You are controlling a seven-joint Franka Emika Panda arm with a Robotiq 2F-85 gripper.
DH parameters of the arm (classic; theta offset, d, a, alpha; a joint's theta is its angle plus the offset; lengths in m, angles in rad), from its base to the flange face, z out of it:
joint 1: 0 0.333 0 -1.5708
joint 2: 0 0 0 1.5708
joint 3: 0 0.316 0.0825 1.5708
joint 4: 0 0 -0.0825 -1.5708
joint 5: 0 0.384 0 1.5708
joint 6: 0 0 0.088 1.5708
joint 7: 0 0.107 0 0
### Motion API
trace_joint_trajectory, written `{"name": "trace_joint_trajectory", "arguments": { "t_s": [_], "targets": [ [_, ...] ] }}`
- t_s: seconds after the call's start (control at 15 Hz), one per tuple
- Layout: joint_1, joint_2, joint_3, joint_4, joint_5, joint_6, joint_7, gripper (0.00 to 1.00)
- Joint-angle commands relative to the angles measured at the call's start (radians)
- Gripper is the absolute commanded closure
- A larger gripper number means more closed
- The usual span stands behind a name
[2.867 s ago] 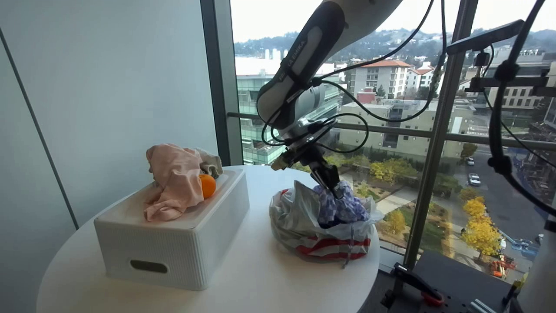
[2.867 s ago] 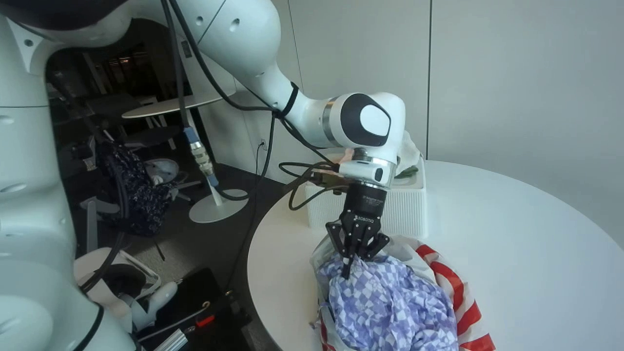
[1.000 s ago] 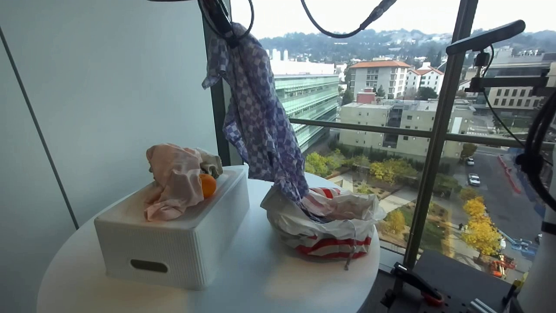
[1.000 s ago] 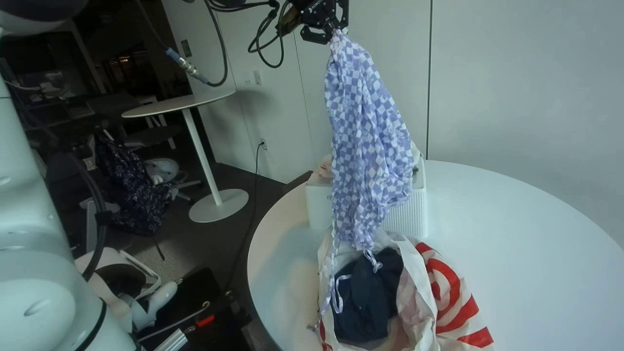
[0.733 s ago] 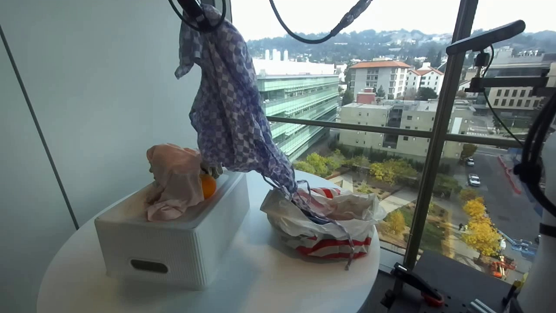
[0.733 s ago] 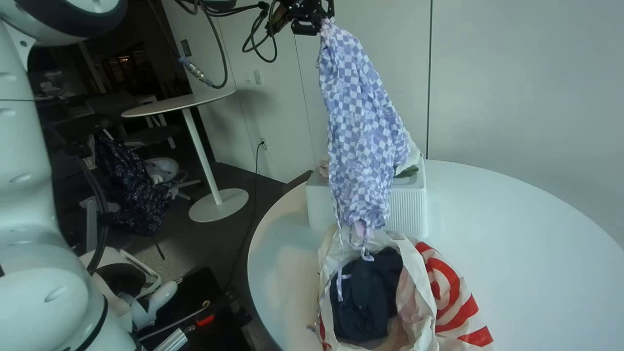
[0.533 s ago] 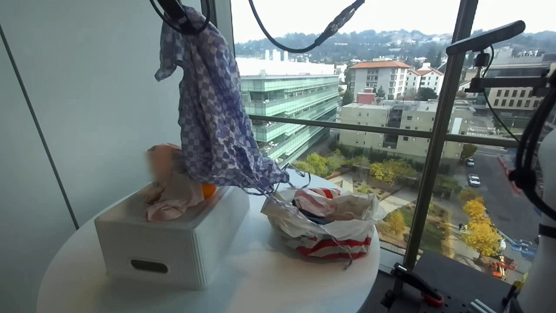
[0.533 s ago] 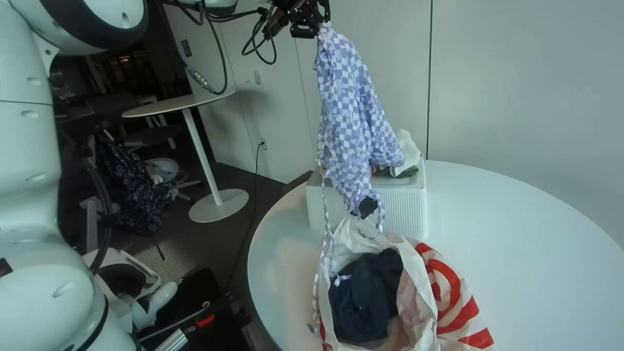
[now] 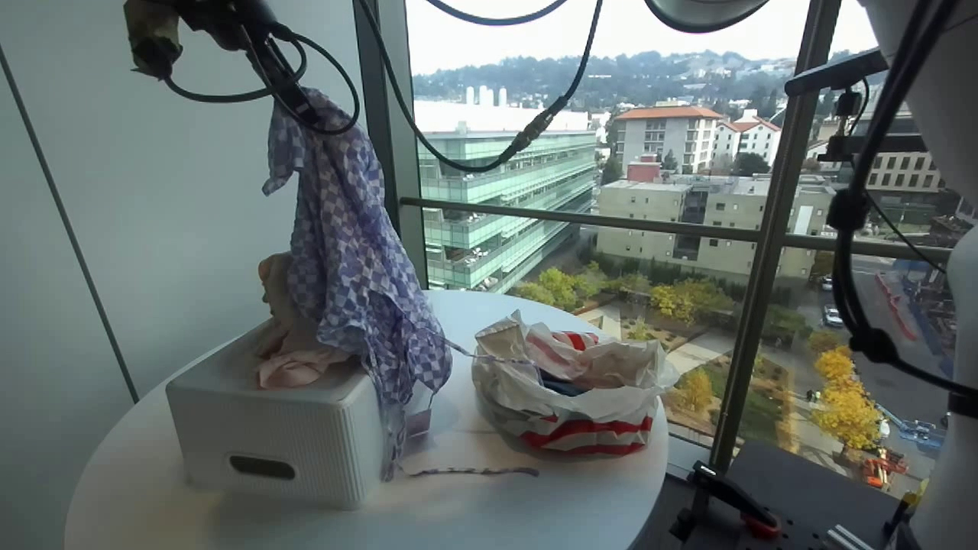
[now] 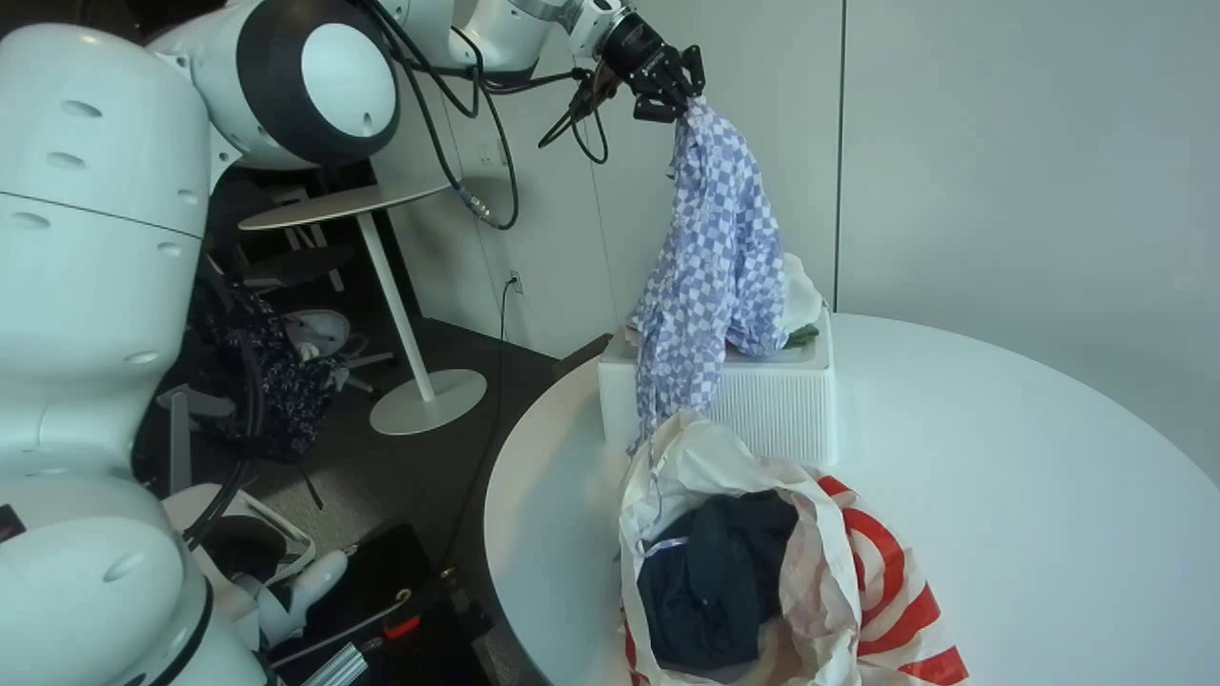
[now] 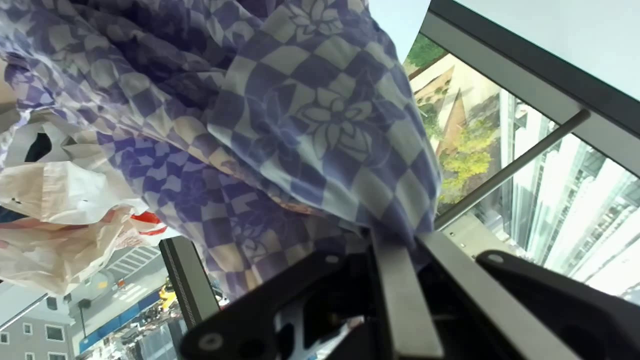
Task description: Put the peach, the purple and the blue shirts on the basket
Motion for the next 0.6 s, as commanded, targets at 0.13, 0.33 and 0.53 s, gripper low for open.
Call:
{"name": "trace_joint_trajectory", "arguments": {
  "t_s": [0.13,0.33,0.53],
  "targets": [
    [0.002,0.175,-0.061,0.215,0.109,0.053,-0.184,0.99],
    [0.013,0.241,-0.085,0.266,0.179,0.057,-0.264,0.99],
    [0.036,0.306,-0.094,0.302,0.204,0.041,-0.334,0.99]
  ]
}}
